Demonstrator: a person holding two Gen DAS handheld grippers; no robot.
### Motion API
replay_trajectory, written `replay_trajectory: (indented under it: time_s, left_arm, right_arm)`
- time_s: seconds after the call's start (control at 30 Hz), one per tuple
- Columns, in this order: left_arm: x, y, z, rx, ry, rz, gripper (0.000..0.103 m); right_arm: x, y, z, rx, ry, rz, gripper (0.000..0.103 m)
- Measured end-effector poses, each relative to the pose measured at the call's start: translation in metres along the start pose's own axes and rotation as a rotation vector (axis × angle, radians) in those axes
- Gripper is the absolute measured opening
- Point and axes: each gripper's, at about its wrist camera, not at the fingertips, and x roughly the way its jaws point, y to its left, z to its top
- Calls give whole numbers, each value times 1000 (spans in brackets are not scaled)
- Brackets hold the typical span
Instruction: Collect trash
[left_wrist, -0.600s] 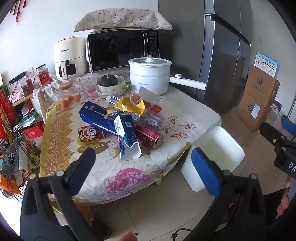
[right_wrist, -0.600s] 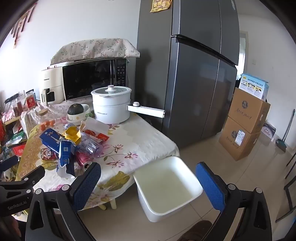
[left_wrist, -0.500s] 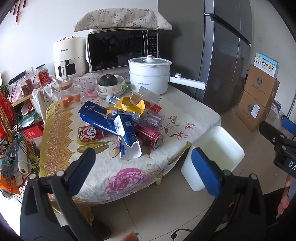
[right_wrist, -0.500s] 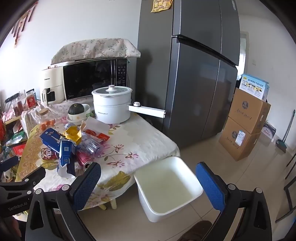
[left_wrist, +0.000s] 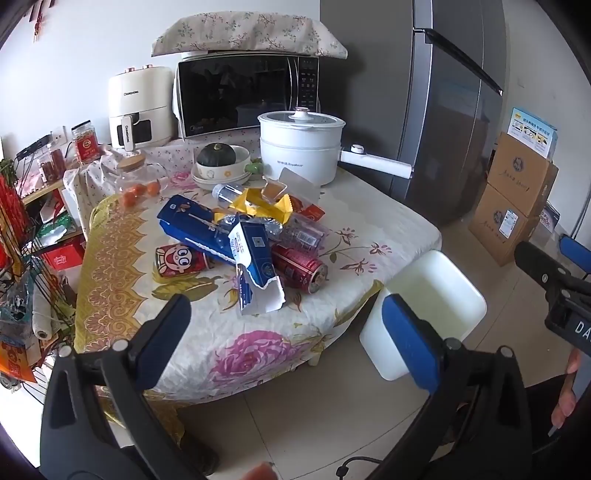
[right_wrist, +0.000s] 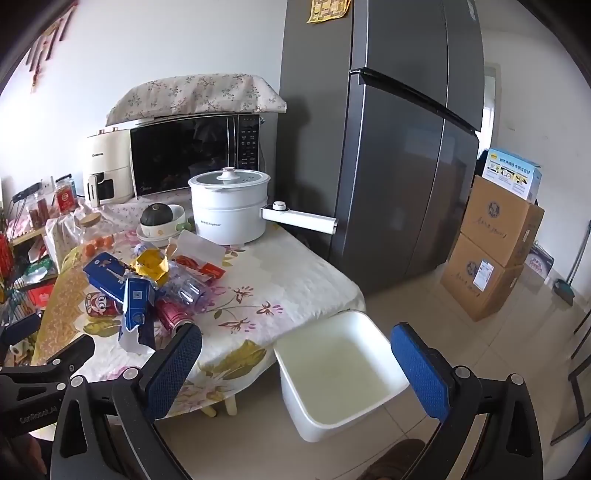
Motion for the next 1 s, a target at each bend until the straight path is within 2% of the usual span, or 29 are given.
replay_trajectory:
  time_s: [1.0]
  left_arm:
    - [2, -1, -2, 3, 10, -13, 103]
  right_arm:
    - [0, 1, -1, 0, 0, -2, 103]
